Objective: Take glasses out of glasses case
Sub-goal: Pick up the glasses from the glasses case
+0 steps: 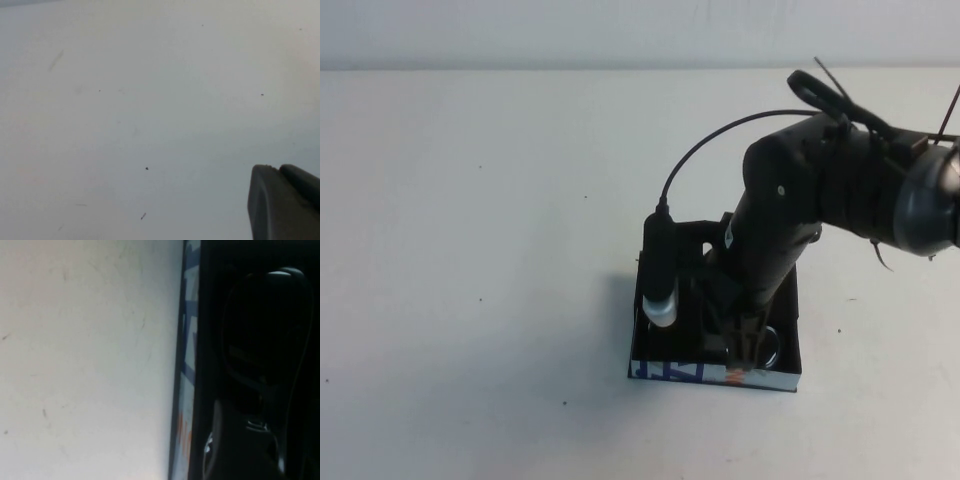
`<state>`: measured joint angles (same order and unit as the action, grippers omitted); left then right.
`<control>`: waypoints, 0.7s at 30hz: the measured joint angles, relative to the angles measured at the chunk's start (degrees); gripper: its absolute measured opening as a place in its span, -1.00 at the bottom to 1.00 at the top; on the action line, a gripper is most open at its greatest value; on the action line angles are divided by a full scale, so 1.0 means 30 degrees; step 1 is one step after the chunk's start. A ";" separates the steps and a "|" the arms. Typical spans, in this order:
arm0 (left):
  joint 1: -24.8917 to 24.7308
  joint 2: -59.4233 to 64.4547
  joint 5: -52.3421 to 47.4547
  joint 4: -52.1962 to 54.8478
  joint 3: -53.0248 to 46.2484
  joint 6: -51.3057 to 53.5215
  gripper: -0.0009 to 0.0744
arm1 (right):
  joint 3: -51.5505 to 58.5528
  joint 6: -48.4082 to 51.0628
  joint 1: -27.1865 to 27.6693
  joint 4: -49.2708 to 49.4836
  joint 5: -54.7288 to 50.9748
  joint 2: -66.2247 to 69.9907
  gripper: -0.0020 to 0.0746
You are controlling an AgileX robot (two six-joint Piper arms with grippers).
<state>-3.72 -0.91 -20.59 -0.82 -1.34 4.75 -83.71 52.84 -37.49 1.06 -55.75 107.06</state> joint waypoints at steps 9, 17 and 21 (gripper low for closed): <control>0.0000 0.0000 0.0000 0.0000 0.0000 0.0000 -0.99 | -0.0093 0.0000 0.0000 -0.0353 0.1433 0.1191 -0.20; 0.0000 0.0000 0.0000 0.0000 0.0000 0.0000 -0.99 | -0.0106 -0.0731 0.0000 -0.0353 0.1653 0.1316 -0.20; 0.0000 0.0000 0.0000 0.0000 0.0000 0.0000 -0.99 | -0.0106 -0.0850 0.0000 -0.0453 0.1487 0.1395 -0.20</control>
<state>-3.72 -0.91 -20.59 -0.82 -1.34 4.75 -84.03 50.29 -37.49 -0.30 -51.29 111.25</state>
